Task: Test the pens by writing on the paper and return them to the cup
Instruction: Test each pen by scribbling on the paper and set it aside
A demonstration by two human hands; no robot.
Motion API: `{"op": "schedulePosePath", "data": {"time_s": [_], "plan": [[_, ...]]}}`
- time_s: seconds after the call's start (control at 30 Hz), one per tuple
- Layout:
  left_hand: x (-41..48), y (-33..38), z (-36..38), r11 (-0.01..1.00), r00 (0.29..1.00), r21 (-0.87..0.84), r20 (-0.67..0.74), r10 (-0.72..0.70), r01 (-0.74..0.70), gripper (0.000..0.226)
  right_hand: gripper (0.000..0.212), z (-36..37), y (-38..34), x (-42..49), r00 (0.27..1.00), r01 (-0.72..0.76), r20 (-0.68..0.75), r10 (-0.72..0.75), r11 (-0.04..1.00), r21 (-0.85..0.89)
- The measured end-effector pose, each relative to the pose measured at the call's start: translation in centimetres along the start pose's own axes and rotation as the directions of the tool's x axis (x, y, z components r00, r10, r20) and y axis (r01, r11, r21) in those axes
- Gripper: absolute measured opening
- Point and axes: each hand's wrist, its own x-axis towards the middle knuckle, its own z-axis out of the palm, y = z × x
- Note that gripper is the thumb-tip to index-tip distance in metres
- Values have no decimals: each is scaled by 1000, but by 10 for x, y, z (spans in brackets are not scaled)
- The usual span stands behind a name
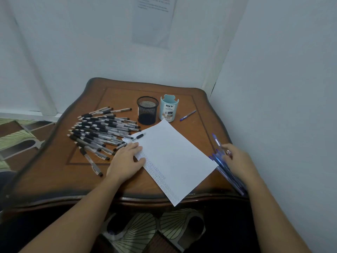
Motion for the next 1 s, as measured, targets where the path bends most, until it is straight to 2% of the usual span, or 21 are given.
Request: {"op": "schedulePosePath", "data": {"time_s": [0.17, 0.33, 0.57, 0.73, 0.8, 0.9, 1.0], "plan": [[0, 0, 1, 1000, 1000, 4, 3, -5, 5, 54, 36, -14, 34, 0, 995, -95, 13, 99, 980, -176], [0, 1, 1, 1000, 1000, -12, 1, 3, -3, 54, 34, -12, 42, -4, 996, -44, 68, 63, 968, -246], [0, 1, 0, 1000, 1000, -7, -6, -9, 9, 54, 34, -9, 28, 17, 995, 62, -70, -67, 995, -76], [0, 0, -1, 1000, 1000, -10, 1, -3, 3, 54, 34, 15, -26, 51, 991, 136, -25, -134, 986, 96], [0, 1, -2, 1000, 1000, -3, -1, 1, -1, 55, 34, 33, -46, 70, 993, 109, 28, -115, 980, 164], [1, 2, -2, 1000, 1000, 8, -3, 9, -9, 55, 36, 61, -68, 100, 996, -31, 91, 7, 963, 267], [2, 0, -2, 1000, 1000, 3, -5, 12, -12, 55, 46, 80, -82, 128, 990, -80, 136, 47, 967, 242]]}}
